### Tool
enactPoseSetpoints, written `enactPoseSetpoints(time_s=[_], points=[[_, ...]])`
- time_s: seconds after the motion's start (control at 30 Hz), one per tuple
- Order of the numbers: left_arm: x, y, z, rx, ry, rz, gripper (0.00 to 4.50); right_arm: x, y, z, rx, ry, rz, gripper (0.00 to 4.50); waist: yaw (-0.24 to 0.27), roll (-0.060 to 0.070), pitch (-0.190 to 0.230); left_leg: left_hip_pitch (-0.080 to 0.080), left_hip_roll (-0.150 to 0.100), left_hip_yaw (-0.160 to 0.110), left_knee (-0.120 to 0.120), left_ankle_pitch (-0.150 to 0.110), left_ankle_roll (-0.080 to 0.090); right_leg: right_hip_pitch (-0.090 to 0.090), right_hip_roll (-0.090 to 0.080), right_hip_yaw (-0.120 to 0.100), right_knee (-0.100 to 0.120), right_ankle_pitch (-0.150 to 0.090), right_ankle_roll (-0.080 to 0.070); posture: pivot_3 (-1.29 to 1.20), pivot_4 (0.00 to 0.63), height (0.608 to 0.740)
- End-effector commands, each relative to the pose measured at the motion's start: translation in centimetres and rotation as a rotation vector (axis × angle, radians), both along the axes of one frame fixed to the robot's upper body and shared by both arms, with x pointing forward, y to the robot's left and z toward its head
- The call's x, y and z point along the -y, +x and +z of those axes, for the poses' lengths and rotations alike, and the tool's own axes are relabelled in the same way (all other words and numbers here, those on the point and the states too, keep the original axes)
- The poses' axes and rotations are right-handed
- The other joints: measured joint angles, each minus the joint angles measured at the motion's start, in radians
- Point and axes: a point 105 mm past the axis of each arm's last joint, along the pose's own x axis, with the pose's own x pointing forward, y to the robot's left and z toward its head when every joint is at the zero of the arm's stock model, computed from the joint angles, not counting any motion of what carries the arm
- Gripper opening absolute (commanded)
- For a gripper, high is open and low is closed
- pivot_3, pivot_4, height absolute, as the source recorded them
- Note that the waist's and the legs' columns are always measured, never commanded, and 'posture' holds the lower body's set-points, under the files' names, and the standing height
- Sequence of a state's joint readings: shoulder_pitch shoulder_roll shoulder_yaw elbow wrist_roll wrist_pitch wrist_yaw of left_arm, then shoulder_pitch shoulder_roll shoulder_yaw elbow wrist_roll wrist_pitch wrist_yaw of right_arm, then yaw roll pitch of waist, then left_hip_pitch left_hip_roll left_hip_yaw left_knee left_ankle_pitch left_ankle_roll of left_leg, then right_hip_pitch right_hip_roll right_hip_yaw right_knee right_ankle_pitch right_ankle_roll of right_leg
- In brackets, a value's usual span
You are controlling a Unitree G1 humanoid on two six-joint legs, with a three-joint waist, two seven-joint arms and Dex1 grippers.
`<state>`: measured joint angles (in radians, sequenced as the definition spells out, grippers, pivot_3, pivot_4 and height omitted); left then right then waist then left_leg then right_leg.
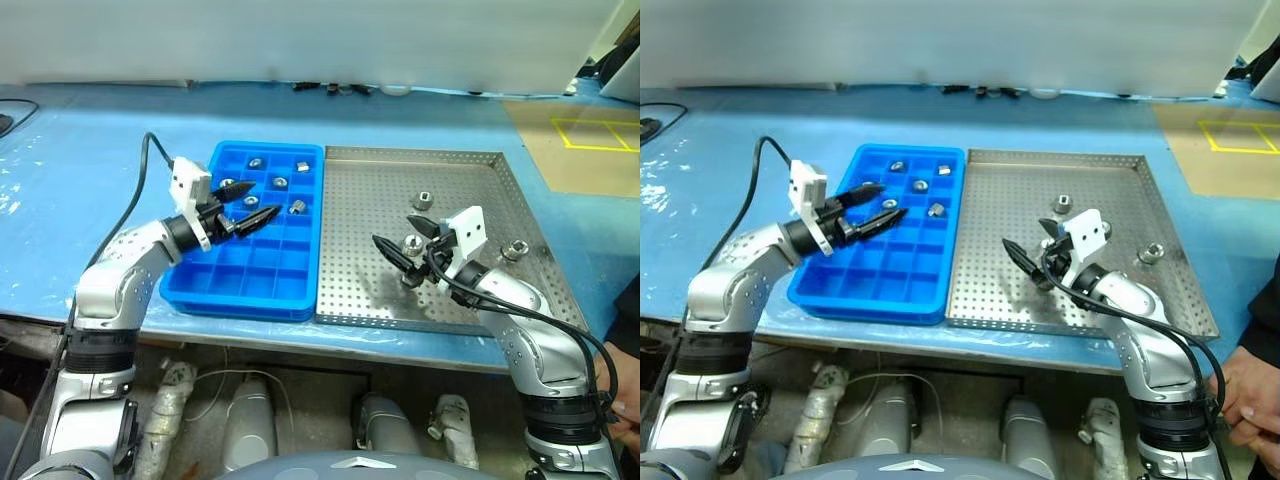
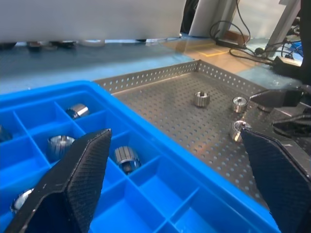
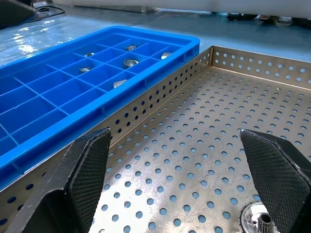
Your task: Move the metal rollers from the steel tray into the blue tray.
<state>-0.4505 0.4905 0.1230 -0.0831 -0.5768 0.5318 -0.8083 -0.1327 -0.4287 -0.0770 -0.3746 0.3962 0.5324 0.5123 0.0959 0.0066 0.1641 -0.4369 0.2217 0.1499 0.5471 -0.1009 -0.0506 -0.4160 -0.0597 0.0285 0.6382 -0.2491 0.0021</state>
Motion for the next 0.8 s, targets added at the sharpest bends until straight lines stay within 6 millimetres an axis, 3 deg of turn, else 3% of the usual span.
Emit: enactPoseSetpoints(time_s=[0.03, 0.2, 0.27, 0.37, 0.5, 0.8], points=[[0.4, 0.1, 2.1, 0.053, -0.01, -0.041, 4.5, 0.5, -0.5, 1.6, 0.067, 0.0, -0.024, 4.47, -0.001, 0.0, 0.0, 0.0, 0.0, 0.0, 0.0, 0.0, 0.0, 0.0, 0.0, 0.0, 0.0, 0.0, 0.0, -0.1, 0.15, 0.74], [2.9, 1.3, 3.9, 0.098, 0.049, -0.143, 4.5, 1.7, -0.6, 1.9, 0.085, -0.008, -0.086, 4.47, -0.002, 0.0, 0.0, 0.0, 0.0, 0.001, 0.0, 0.0, 0.0, 0.001, 0.0, 0.0, 0.0, 0.0, 0.0, -0.15, 0.15, 0.74], [5.1, 2.1, 4.1, 0.115, 0.083, -0.217, 4.5, 3.1, -0.7, 2.3, 0.099, -0.018, -0.137, 4.47, -0.001, 0.0, 0.0, 0.001, 0.0, 0.001, 0.001, 0.0, 0.0, 0.001, 0.0, 0.001, 0.0, 0.0, 0.0, -0.18, 0.15, 0.74], [8.0, 3.1, 3.4, 0.136, 0.16, -0.318, 4.5, 4.5, -1.2, 2.5, 0.112, -0.041, -0.189, 4.47, -0.001, 0.0, 0.0, 0.001, 0.0, 0.002, 0.001, 0.0, 0.0, 0.005, -0.003, 0.001, -0.001, 0.0, 0.0, -0.22, 0.15, 0.74], [12.1, 2.8, 1.6, 0.129, 0.215, -0.509, 4.5, 5.4, -2.2, 2.9, 0.128, -0.045, -0.247, 4.47, -0.021, 0.0, 0.0, 0.003, -0.002, 0.003, 0.001, 0.0, 0.002, 0.008, -0.004, 0.001, -0.004, 0.001, 0.001, -0.33, 0.15, 0.74], [18.3, 3.8, -0.9, 0.102, 0.301, -0.591, 4.5, 5.9, -4.7, 2.2, 0.13, -0.008, -0.376, 4.47, -0.063, 0.0, 0.0, 0.003, -0.001, 0.004, 0.002, -0.007, 0.013, 0.013, -0.003, 0.001, -0.016, 0.003, 0.005, -0.49, 0.15, 0.74]])
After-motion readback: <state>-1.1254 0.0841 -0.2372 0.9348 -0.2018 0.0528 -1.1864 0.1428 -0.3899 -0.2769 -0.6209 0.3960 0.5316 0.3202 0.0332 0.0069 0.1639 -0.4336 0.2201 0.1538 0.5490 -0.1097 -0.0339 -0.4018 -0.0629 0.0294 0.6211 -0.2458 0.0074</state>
